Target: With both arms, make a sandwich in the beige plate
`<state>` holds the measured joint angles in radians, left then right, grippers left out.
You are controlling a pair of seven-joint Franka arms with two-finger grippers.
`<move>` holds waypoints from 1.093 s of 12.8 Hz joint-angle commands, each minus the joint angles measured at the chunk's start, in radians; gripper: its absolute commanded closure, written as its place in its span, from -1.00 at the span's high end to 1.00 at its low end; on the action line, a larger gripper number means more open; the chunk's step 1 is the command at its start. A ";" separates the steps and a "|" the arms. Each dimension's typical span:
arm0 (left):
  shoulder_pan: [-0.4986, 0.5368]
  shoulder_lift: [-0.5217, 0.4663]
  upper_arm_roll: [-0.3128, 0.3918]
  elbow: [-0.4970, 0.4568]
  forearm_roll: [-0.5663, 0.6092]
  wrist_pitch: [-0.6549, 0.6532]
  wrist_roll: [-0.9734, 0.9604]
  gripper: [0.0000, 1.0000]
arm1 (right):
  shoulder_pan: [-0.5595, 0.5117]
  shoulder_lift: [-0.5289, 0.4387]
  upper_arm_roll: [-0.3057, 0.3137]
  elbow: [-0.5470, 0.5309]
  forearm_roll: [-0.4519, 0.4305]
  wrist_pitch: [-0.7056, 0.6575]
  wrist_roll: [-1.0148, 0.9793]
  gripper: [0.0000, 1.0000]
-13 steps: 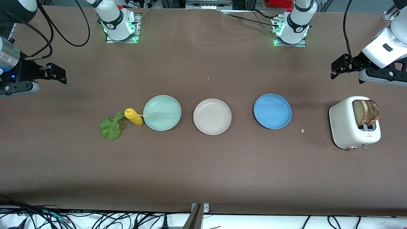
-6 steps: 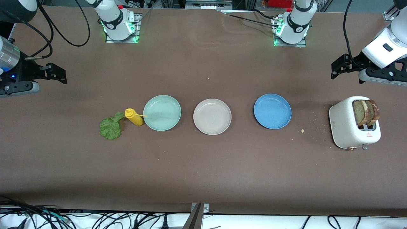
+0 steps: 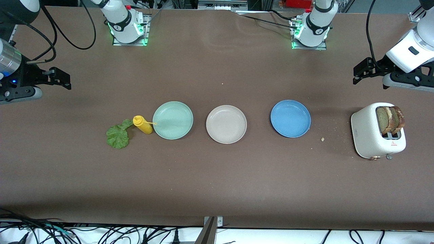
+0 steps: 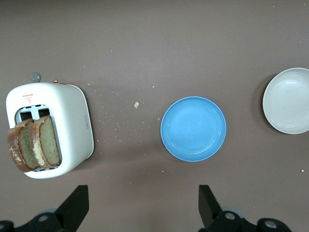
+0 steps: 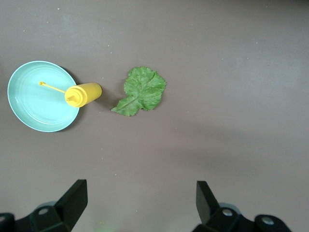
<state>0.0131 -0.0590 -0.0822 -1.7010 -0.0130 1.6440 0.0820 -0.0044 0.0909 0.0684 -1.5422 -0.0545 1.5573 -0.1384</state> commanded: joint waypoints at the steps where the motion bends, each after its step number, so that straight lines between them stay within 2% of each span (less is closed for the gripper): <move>1: 0.008 0.010 -0.002 0.030 -0.016 -0.026 0.022 1.00 | 0.003 -0.008 0.016 0.013 -0.008 -0.008 -0.003 1.00; 14: 0.008 0.010 -0.001 0.030 -0.016 -0.026 0.022 1.00 | 0.001 -0.011 0.016 0.011 -0.007 -0.006 -0.001 1.00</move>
<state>0.0136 -0.0590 -0.0816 -1.7009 -0.0130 1.6440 0.0821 -0.0004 0.0838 0.0798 -1.5421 -0.0545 1.5573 -0.1382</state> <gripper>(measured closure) 0.000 0.000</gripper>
